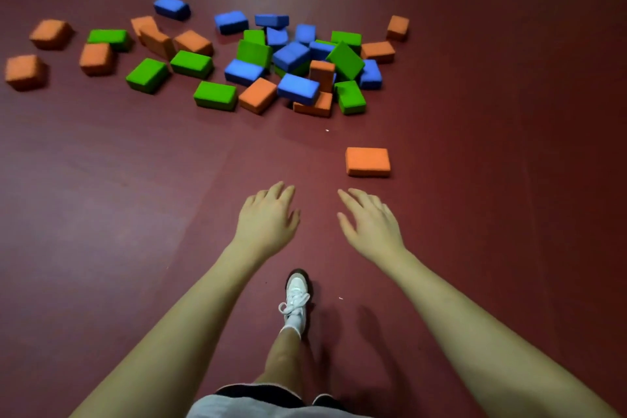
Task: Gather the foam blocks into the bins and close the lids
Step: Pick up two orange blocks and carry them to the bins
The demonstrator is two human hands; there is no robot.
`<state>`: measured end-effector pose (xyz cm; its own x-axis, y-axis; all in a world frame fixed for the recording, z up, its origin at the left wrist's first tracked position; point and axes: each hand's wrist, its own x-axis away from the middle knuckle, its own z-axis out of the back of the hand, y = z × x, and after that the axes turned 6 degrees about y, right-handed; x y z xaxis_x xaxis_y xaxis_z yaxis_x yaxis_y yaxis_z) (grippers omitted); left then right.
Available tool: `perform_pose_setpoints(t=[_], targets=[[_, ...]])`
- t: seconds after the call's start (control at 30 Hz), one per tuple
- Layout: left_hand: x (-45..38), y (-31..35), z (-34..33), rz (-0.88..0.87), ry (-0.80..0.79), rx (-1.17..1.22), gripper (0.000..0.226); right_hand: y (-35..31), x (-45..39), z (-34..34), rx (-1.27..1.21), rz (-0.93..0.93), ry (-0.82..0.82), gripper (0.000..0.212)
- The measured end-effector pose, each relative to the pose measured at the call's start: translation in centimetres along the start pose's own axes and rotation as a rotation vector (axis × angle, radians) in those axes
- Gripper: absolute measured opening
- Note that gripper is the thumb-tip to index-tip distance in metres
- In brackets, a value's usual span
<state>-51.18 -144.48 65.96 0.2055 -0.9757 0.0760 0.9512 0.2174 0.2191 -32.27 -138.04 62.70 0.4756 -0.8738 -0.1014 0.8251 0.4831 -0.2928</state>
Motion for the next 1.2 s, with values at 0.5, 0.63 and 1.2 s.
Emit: perform_pose_setpoints(t=[0.5,0.63,1.2], targets=[[-29.7,1.9,1.5,-0.154,-0.063,-0.042,0.052,10.6,-25.3,0.5,0.035,-0.137,-0.030,0.049],[-36.2,4.0,0.4,-0.181,-0.095,-0.039,0.051,14.8,-29.9,0.0,0.010,-0.162,-0.015,0.046],[-63.1,16.4,-9.2,-0.175,-0.183,-0.047,0.053,38.8,-50.2,-3.4,0.115,-0.113,-0.221,0.051]])
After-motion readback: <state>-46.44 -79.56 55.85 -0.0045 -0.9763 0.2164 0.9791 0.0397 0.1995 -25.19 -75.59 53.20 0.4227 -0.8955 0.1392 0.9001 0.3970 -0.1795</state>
